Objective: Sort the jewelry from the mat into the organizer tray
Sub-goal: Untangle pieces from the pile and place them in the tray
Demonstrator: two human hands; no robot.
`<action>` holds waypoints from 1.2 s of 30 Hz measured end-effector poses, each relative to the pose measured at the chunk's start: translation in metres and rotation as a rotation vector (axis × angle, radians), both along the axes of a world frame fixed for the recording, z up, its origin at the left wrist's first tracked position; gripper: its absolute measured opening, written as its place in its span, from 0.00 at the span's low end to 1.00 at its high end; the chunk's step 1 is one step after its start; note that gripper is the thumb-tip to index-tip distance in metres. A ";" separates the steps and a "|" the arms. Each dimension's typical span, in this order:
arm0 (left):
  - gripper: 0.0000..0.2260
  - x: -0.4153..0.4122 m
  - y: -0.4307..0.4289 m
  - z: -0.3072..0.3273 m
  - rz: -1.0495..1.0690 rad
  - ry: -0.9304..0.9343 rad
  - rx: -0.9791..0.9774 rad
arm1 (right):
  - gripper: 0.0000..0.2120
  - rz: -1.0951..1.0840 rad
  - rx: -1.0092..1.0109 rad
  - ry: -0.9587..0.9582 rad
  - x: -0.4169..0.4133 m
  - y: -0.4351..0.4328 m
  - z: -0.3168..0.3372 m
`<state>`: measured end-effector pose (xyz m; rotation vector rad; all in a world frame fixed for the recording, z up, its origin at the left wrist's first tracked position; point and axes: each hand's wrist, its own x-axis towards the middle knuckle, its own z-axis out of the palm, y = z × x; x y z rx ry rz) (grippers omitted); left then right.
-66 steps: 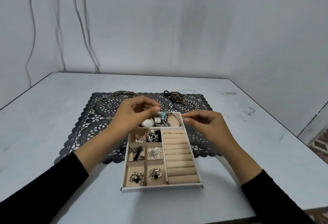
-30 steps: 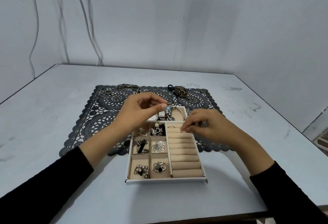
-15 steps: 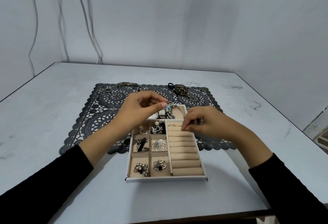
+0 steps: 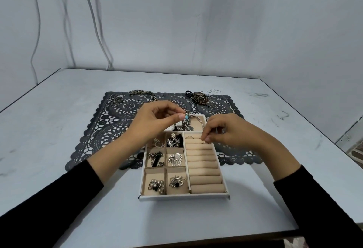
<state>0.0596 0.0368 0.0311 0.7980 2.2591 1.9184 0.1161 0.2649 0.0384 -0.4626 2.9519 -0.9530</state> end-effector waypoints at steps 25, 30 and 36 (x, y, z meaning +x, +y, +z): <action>0.05 -0.003 0.009 -0.008 -0.097 0.193 -0.210 | 0.15 -0.528 -0.158 0.244 -0.001 0.029 -0.048; 0.04 -0.001 0.011 -0.010 -0.133 0.315 -0.330 | 0.19 -0.465 0.061 0.235 0.001 0.028 -0.058; 0.04 -0.003 0.010 -0.011 -0.177 0.445 -0.426 | 0.19 -0.431 0.165 0.209 0.001 0.026 -0.058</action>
